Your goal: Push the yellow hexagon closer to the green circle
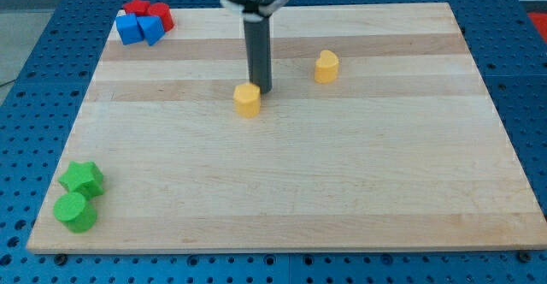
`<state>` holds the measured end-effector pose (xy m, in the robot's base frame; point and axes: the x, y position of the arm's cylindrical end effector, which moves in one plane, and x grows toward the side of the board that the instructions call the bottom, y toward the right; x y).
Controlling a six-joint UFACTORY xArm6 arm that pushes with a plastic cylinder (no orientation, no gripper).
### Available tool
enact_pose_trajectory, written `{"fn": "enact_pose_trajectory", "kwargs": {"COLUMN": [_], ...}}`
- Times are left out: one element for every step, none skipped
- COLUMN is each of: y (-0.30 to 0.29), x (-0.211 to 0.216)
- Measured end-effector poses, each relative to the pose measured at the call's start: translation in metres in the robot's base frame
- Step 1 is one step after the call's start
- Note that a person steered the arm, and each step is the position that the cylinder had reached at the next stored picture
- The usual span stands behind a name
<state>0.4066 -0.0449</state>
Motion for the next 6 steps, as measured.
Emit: {"fn": "enact_pose_trajectory", "kwargs": {"y": [-0.024,-0.021,-0.02,-0.05,-0.082,-0.082], "x": [0.038,0.028,0.013,0.05,0.099,0.092]}}
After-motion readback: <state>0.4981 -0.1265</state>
